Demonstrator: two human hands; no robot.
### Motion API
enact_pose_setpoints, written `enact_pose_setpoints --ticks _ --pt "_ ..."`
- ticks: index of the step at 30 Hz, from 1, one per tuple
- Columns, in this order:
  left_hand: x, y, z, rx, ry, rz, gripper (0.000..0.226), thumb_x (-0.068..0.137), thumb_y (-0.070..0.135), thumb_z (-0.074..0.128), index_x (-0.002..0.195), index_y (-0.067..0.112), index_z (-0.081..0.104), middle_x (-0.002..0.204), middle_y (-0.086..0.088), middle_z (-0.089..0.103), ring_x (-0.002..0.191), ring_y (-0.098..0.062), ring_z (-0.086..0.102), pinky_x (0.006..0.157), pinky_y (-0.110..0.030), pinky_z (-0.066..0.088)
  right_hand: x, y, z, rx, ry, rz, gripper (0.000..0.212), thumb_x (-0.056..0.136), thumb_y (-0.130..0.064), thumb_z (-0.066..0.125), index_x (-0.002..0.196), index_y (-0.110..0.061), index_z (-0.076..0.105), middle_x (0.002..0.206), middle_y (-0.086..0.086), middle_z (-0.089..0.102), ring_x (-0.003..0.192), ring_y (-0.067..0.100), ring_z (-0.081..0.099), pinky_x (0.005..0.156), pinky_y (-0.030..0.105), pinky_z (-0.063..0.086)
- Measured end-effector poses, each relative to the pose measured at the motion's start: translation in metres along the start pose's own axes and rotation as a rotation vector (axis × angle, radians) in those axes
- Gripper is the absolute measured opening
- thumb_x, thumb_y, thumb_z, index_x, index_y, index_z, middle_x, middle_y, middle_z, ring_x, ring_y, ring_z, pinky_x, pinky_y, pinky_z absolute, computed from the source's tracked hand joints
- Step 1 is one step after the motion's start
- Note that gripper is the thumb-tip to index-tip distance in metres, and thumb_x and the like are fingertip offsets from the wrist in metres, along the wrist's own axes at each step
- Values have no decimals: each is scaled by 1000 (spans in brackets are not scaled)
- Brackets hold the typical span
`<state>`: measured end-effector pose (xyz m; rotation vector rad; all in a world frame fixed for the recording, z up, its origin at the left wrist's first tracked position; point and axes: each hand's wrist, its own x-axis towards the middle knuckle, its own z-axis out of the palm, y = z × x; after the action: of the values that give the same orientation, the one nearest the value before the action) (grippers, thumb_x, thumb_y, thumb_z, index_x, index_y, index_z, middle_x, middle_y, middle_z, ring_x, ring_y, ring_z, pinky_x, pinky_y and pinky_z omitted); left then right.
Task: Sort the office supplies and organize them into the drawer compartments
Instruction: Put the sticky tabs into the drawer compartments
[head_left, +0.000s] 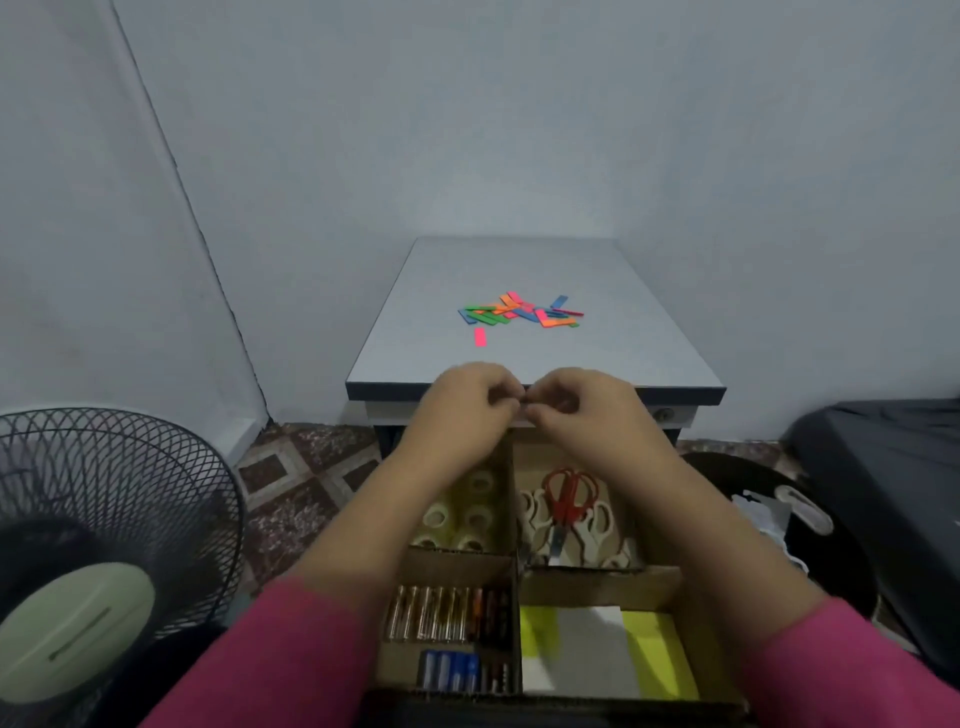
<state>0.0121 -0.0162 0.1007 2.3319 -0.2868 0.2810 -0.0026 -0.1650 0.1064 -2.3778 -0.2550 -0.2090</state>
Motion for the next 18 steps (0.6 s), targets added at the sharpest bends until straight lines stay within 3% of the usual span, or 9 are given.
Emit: enact_pose_setpoints --ticks 7,12,16,18 --pt "70 -28 2 65 100 -178 18 91 15 58 105 9 68 107 -6 66 100 -21 60 91 -35 50 73 31 -8 -108 32 86 19 93 -22 58 108 -17 67 106 -1 64 95 11 56 83 25 47" --pt "103 -38 17 182 161 -291 31 91 32 60 99 2 64 99 -17 61 89 -28 60 66 -30 40 113 57 -6 -168 143 166 17 90 -22 58 99 -16 70 102 3 67 93 16 58 80 29 48" --pt "111 -39 25 332 197 -279 33 96 39 50 107 10 62 103 -8 57 87 -21 57 65 -30 43 136 69 -5 -154 261 208 14 87 -26 58 93 -19 69 95 1 66 86 18 56 69 26 42" --pt "108 -39 27 371 220 -212 28 96 39 49 102 16 65 97 0 57 80 -15 54 63 -27 41 145 71 -2 -122 298 196 13 88 -26 57 94 -22 68 95 0 64 83 18 56 66 27 43"
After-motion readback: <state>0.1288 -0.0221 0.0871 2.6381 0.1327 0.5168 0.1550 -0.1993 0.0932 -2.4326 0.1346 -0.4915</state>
